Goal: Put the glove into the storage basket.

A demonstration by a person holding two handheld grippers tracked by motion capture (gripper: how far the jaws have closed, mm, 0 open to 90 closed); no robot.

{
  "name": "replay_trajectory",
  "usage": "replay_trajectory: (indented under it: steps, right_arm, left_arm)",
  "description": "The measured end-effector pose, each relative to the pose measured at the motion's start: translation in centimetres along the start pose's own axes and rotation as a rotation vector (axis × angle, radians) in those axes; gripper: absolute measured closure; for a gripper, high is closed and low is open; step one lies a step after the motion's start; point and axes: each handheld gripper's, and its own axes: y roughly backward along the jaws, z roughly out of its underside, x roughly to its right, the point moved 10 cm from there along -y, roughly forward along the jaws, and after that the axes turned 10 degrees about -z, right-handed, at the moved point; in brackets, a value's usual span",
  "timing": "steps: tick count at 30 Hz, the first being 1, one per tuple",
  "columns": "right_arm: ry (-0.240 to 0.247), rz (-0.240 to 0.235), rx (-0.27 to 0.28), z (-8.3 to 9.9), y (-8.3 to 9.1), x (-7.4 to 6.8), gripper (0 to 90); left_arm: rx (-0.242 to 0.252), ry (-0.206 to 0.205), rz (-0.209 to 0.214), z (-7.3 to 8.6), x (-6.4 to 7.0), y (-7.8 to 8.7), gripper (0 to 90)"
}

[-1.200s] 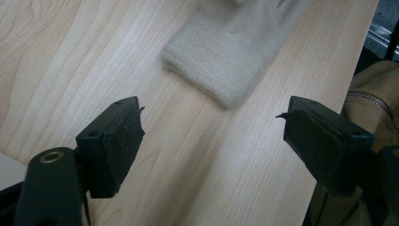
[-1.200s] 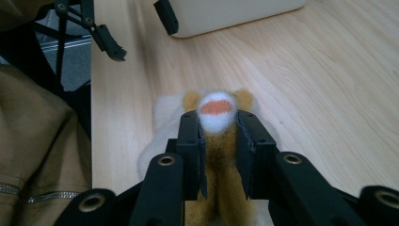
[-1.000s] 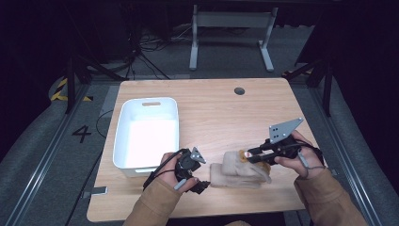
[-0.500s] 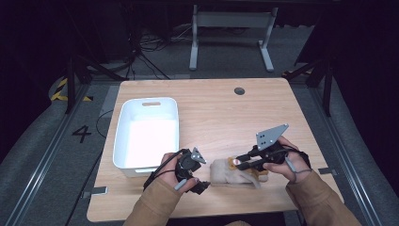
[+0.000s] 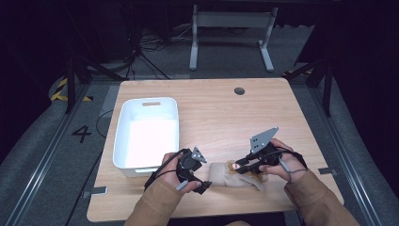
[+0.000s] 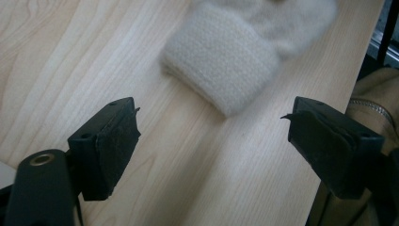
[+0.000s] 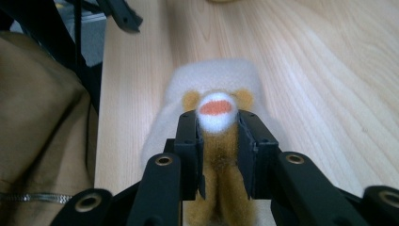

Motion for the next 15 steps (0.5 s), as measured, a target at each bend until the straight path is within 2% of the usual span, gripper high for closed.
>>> replay_trajectory:
  steps: [9,12,15]
  right_arm:
    - [-0.009,0.039,-0.068,1.1,-0.7,0.4,69.9]
    - [0.001,0.056,-0.11,1.7,-0.9,0.6,69.7]
    - [0.009,0.064,-0.126,2.0,-1.1,0.6,67.5]
  left_arm:
    - [-0.018,-0.031,-0.002,-0.1,0.2,-0.3,20.2]
    - [-0.023,-0.047,0.002,-0.1,0.3,-0.4,21.2]
    - [-0.028,-0.06,0.007,-0.2,0.4,-0.6,21.3]
